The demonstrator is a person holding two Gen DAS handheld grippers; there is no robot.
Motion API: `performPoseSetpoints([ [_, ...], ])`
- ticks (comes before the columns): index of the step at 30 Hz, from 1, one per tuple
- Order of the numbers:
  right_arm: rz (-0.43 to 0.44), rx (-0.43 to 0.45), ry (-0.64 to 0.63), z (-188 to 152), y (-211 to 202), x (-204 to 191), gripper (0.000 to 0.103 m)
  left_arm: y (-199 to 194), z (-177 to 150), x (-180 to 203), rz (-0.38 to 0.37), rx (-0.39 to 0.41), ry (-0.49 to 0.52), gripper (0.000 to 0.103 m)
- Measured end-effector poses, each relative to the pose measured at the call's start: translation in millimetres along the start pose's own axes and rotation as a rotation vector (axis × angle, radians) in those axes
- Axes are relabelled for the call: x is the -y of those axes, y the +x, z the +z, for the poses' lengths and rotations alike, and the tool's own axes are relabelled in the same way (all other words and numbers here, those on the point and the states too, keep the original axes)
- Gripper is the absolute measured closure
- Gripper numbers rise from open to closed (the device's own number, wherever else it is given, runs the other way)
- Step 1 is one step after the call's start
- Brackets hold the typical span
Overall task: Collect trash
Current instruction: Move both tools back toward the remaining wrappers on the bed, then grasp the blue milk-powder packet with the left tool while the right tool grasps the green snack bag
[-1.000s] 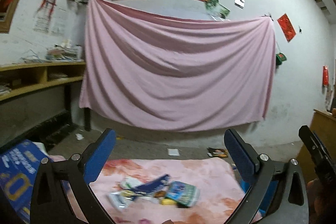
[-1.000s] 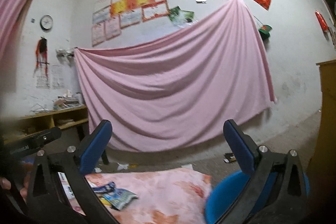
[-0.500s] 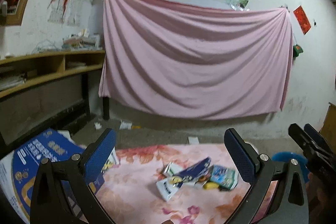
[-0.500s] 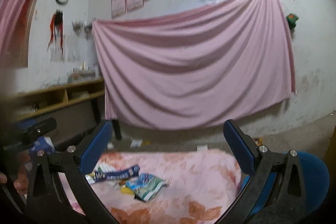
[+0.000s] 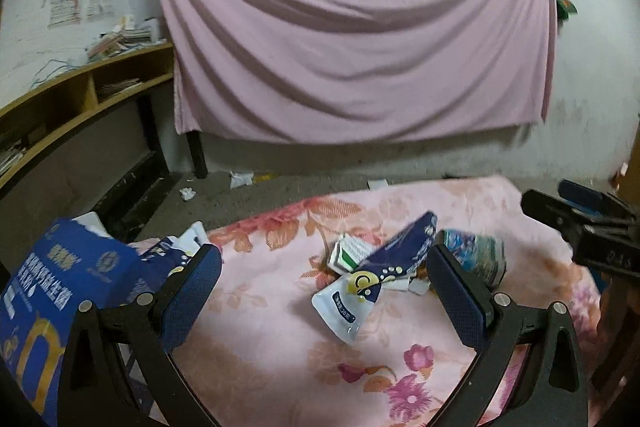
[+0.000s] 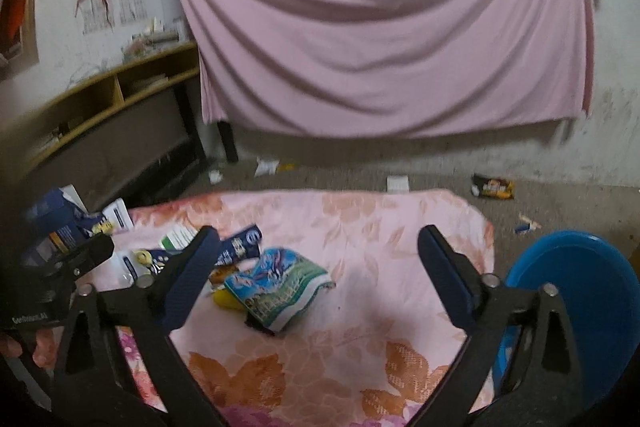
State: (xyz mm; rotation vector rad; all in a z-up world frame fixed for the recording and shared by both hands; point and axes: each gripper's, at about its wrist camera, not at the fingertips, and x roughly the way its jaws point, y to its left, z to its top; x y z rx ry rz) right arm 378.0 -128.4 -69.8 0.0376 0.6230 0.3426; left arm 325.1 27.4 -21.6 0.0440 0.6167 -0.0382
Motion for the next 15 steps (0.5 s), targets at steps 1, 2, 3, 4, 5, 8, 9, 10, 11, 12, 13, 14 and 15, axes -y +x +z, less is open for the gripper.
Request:
performPoseSetpoints([
  [1,0.010,-0.027,0.004,-0.2,6.6,1.7,0.000,4.7,-0.9,1.9,-0.010,-0.012,0.020,0.008],
  [2,0.017,-0.048,0.005,-0.5,11.8,2.5,0.000,8.5,-0.9,3.4,-0.018,-0.024,0.040,0.011],
  [3,0.024,-0.074,0.005,-1.4,19.0,3.3,0.000,12.5,-1.5,4.9,-0.026,-0.036,0.060,0.014],
  [4,0.033,-0.102,0.004,-2.5,26.4,3.6,0.000,17.1,-2.3,5.7,-0.035,-0.048,0.079,0.017],
  [5,0.041,-0.123,0.003,-3.6,30.7,3.3,0.002,21.9,-2.6,7.9,-0.047,-0.062,0.103,0.022],
  [8,0.071,-0.186,0.006,-5.5,46.5,2.6,0.007,37.3,-4.7,14.6,-0.069,-0.107,0.166,0.026],
  [9,0.078,-0.204,0.008,-6.1,50.6,2.7,0.007,42.4,-6.1,16.5,-0.078,-0.126,0.183,0.032],
  [10,0.084,-0.216,0.010,-6.6,53.3,3.1,0.008,47.6,-7.4,18.1,-0.088,-0.149,0.195,0.035],
  [11,0.089,-0.231,0.014,-7.1,56.8,3.7,0.008,51.2,-9.3,19.2,-0.094,-0.165,0.201,0.038],
  [12,0.095,-0.246,0.018,-7.5,59.6,4.4,0.008,56.1,-11.0,20.4,-0.101,-0.188,0.208,0.039],
  [13,0.102,-0.260,0.021,-7.9,62.5,5.1,0.008,58.5,-12.7,21.3,-0.104,-0.203,0.212,0.040],
  [14,0.109,-0.273,0.024,-8.8,64.7,4.9,0.009,61.8,-13.8,22.6,-0.111,-0.219,0.219,0.044],
  [15,0.114,-0.287,0.026,-9.4,67.3,4.8,0.009,64.6,-13.7,23.5,-0.117,-0.232,0.226,0.049],
])
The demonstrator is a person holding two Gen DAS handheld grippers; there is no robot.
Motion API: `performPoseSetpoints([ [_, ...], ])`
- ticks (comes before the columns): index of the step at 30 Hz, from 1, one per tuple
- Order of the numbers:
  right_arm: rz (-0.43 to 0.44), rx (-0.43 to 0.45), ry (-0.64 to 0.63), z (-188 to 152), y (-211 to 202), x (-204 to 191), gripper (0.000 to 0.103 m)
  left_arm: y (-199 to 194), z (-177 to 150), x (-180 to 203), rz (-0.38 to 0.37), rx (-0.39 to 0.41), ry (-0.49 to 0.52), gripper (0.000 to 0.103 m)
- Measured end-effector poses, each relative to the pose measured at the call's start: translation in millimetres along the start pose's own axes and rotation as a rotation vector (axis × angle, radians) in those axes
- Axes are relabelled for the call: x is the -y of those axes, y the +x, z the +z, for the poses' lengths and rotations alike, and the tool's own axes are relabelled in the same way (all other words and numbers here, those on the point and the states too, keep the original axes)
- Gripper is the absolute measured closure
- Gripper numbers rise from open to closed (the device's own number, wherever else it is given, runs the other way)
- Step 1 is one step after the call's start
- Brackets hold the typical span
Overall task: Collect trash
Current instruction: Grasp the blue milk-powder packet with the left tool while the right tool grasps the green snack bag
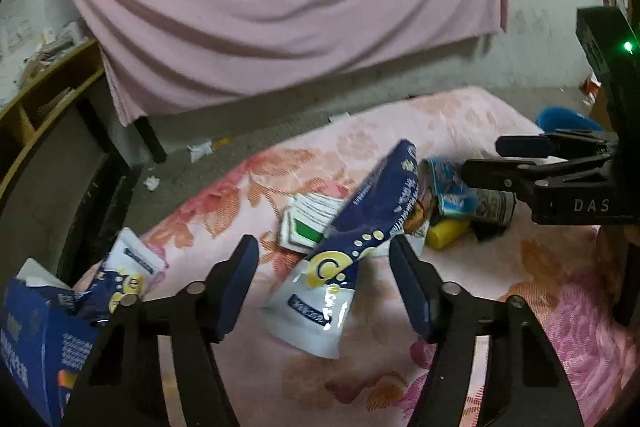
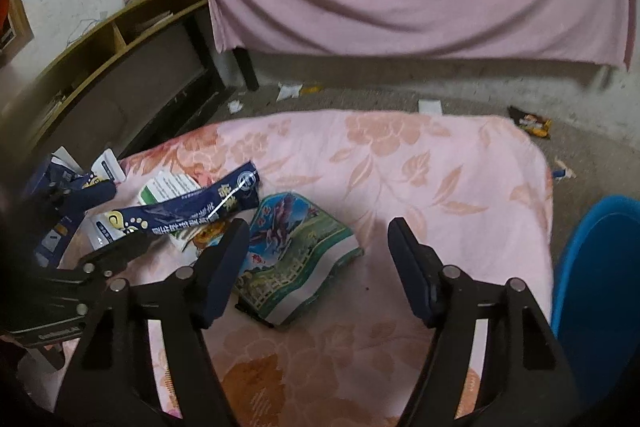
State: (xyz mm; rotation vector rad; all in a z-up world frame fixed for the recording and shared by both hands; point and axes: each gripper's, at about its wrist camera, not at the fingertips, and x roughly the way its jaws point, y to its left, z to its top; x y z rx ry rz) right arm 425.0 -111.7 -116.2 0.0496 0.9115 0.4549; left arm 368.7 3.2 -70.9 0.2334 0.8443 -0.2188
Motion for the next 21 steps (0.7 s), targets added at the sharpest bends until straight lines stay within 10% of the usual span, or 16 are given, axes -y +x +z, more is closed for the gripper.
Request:
performPoseSetpoints([
  [8,0.030,-0.063,-0.021,-0.7,10.0,-4.4,0.028,12.7,-5.3,6.8,-0.021,-0.064,0.025,0.080],
  [21,0.063,-0.056,-0.043,-7.0,4.0,-14.1,0.055,-20.0,-10.6,2.1,-0.044,0.004,-0.065,0.081],
])
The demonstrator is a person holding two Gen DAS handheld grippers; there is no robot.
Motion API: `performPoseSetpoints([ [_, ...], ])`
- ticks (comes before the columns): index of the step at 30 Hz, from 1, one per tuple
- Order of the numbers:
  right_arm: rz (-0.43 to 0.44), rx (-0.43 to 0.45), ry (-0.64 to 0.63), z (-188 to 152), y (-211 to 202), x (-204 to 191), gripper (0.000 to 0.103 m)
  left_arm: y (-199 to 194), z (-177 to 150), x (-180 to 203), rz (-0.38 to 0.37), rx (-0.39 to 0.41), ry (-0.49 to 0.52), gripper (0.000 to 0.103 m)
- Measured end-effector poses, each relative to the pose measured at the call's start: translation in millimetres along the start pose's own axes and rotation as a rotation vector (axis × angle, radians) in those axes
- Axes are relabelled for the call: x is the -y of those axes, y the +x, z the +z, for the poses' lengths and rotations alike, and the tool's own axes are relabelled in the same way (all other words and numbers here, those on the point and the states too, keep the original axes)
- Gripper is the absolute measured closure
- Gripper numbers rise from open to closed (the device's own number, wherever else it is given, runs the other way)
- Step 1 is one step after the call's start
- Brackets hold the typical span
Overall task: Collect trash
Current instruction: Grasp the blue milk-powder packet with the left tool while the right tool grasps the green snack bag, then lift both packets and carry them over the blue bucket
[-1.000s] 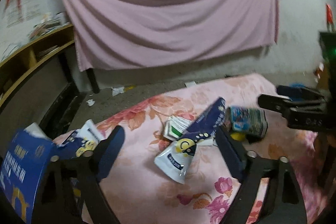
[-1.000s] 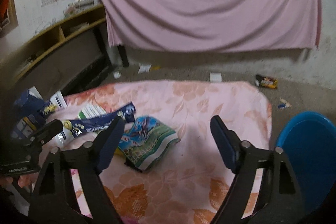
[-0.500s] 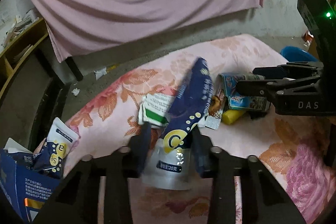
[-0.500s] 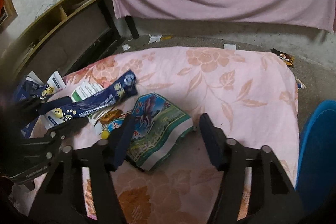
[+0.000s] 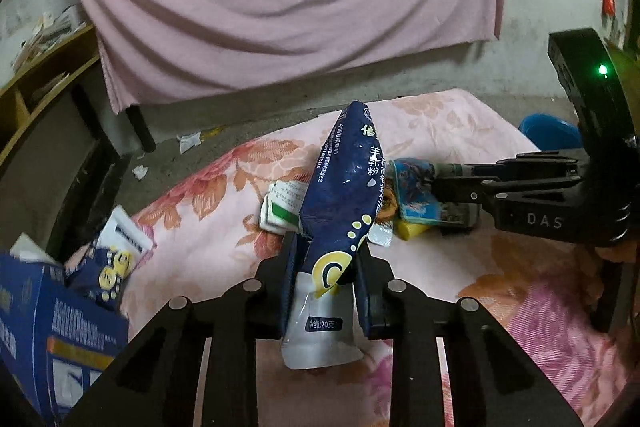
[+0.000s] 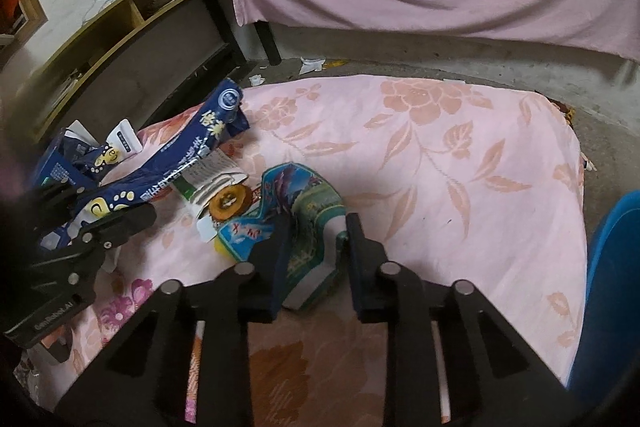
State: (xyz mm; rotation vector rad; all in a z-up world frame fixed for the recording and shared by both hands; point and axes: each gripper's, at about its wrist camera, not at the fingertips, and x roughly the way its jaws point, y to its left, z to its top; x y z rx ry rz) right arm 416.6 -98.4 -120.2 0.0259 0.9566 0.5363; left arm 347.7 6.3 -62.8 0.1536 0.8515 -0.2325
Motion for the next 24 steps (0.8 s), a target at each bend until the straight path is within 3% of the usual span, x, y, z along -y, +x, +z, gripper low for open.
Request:
performPoseSetpoints([
  [2,-0.001,0.017,-0.009,-1.8,-3.8,-3.1,0.061,-4.8,-2.4,0.2,0.000,0.001,-0.027,0.081],
  [11,0.009,0.114,-0.018,-13.3,-33.4,-3.9,0.067,-22.1,-9.2,-2.5,-0.030,0.034,-0.171,0.081],
  [17,0.017,0.275,-0.013,-25.9,-70.2,1.8,0.068,-41.9,1.1,0.6,-0.032,0.112,-0.225,0.081],
  [24,-0.027,0.492,-0.016,-43.3,-121.8,11.3,0.067,-74.0,30.3,25.5,-0.051,0.255,-0.194,0.081],
])
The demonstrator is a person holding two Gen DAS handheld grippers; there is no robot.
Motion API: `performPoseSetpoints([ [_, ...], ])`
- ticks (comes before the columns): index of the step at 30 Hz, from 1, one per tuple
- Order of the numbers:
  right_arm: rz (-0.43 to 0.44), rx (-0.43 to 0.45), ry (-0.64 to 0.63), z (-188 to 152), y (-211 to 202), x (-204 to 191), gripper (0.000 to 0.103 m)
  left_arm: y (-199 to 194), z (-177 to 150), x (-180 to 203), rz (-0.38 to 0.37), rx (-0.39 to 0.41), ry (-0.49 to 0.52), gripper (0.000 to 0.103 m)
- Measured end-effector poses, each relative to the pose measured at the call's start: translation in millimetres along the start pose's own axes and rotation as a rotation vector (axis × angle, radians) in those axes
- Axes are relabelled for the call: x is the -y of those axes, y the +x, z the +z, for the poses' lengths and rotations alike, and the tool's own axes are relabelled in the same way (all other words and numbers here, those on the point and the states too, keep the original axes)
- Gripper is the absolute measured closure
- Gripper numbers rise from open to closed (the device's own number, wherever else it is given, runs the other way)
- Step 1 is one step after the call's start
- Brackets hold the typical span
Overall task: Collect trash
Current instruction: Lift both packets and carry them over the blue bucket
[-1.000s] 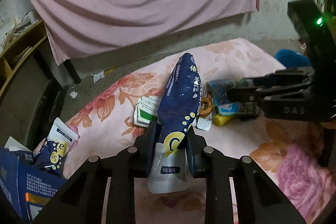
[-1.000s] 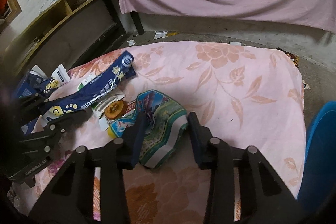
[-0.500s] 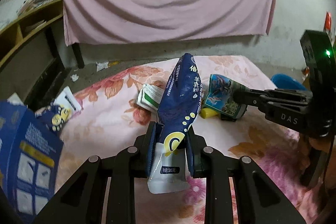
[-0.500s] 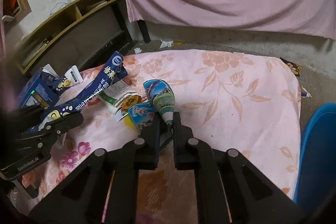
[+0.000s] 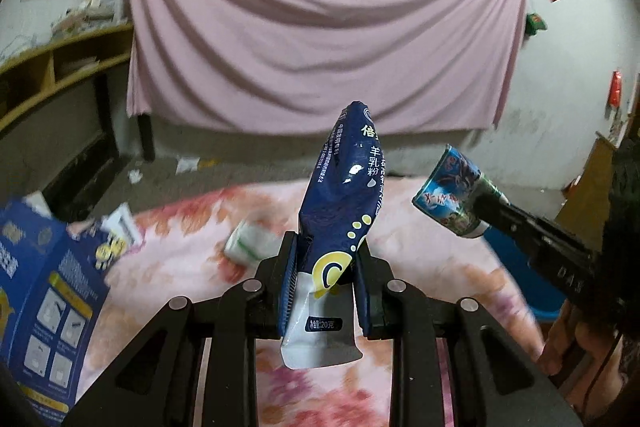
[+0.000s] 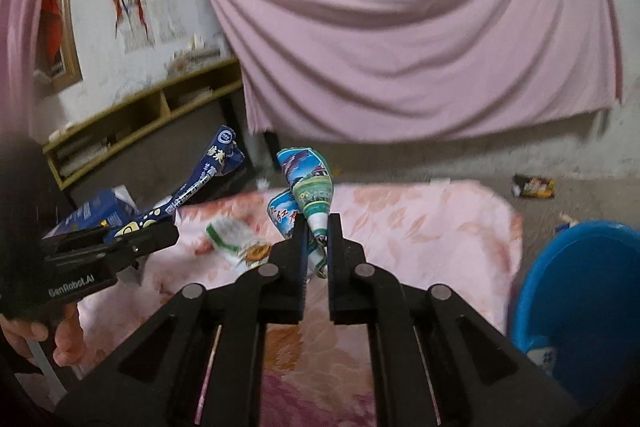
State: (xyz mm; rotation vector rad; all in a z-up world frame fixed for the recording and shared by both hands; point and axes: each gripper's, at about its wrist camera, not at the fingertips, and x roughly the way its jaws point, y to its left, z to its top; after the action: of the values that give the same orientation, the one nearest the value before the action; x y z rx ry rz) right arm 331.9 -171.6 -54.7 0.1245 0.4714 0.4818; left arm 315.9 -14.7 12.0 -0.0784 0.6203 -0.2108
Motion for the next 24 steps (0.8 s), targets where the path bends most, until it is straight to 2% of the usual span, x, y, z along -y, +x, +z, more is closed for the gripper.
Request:
performPoseSetpoints([
  [5,-0.045,0.133,0.009,6.9,-34.5,10.5,0.067,-9.4,18.7,34.2,-0.033,0.065,0.054,0.081],
  [12,-0.171,0.293,0.052,13.6,-86.1,37.3,0.066,-9.9,39.9,88.9,-0.096,0.120,0.143,0.081],
  [19,-0.262,0.376,0.117,16.4,-126.8,69.6,0.065,-7.3,48.9,140.4,-0.153,0.160,0.234,0.081],
  [24,-0.320,0.398,0.171,15.3,-149.6,93.8,0.065,2.1,48.8,169.8,-0.180,0.157,0.279,0.081],
])
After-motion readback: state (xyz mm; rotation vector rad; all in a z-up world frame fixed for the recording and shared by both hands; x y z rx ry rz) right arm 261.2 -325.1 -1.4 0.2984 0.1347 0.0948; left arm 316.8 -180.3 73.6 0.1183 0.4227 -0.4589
